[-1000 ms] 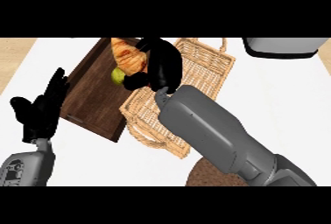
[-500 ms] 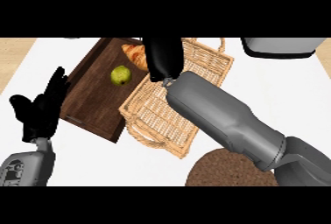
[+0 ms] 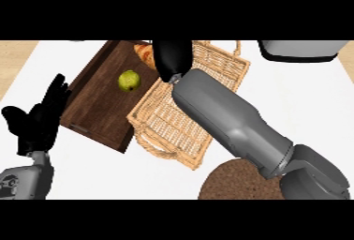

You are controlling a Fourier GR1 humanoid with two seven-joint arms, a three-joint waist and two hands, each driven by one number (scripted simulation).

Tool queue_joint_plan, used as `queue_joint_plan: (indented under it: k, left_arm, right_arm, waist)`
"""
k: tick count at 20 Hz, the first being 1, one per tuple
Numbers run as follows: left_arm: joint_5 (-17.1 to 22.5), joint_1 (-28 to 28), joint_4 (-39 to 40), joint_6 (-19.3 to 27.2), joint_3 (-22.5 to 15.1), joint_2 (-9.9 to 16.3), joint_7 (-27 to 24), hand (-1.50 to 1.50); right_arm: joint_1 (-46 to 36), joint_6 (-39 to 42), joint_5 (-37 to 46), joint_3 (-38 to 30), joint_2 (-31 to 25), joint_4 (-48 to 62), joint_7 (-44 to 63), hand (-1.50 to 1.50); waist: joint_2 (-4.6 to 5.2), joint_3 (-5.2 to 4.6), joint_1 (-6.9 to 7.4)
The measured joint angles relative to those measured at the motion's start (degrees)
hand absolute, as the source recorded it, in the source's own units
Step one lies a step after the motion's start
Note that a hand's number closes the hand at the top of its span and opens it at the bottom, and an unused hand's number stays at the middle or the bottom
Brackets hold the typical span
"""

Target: Pick the croissant from the placemat and place it in the basket

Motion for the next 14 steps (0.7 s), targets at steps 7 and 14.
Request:
queue_joint_plan:
  k: [7, 14]
  left_arm:
    - [-0.14, -1.27, 0.53, 0.26, 0.0, -0.31, 0.78, 0.0]
    - [-1.36, -1.48, 1.1, 1.21, -0.84, -1.5, 0.03, 0.0]
  right_arm:
    - [-0.18, 8.13, -1.51, -4.0, 0.77, 4.93, -3.15, 1.5]
    - [0.83, 6.37, 0.13, -6.68, 1.12, 8.95, -6.98, 1.5]
  waist:
    - [0.1, 0.01, -0.06]
    - [0.17, 0.02, 0.15]
